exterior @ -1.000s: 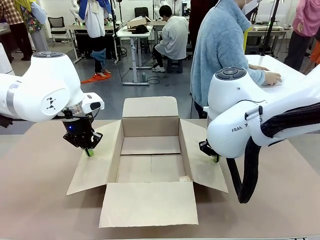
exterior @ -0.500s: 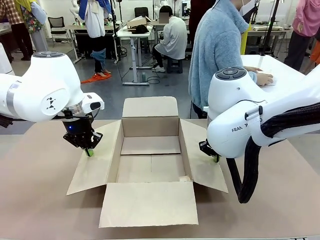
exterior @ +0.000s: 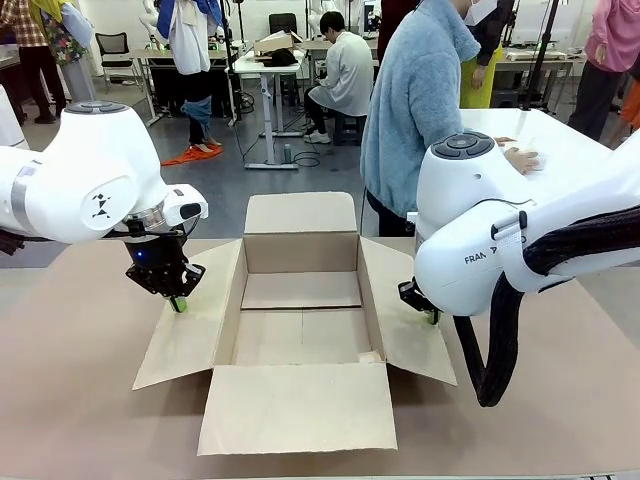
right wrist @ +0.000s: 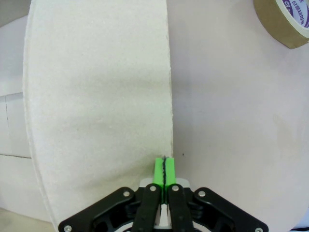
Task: Wrap the clocks to prevent damage.
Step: Once the human has placed the objects inside and stepped back, release both hands from the side flaps of the Package Box.
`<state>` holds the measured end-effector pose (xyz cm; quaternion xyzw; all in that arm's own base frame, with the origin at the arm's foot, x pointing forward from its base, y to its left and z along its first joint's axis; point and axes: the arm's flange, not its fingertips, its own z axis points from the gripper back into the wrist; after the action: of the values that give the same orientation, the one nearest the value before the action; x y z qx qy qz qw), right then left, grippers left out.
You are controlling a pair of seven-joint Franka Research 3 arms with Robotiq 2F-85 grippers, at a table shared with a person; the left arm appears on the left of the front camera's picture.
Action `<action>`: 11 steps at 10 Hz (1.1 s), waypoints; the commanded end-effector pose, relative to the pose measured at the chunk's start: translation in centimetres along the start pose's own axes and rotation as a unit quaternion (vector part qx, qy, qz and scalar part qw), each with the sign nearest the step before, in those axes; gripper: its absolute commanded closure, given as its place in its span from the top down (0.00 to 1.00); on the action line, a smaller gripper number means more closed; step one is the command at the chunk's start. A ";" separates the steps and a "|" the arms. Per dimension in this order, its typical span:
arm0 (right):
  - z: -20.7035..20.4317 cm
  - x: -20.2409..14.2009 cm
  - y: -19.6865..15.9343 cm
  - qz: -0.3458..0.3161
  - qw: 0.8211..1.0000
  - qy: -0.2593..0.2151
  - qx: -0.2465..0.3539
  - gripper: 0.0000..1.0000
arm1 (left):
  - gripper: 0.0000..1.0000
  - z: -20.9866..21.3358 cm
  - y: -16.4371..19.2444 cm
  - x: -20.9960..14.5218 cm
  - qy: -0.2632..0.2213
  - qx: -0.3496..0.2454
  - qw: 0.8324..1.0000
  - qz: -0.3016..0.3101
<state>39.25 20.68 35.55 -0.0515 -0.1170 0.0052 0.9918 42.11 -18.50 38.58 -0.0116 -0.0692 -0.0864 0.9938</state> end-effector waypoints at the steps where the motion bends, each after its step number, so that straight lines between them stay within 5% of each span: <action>1: -0.3 -0.1 0.1 0.001 1.000 0.004 -0.002 0.01 | 0.01 0.0 0.2 0.0 -0.001 0.004 1.000 -0.002; 11: -0.3 -0.1 0.1 0.001 1.000 0.004 -0.002 0.01 | 0.01 0.0 0.2 0.0 -0.001 0.004 1.000 -0.002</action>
<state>39.25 20.68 35.55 -0.0515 -0.1170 0.0052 0.9918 42.11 -18.50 38.58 -0.0116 -0.0692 -0.0864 0.9938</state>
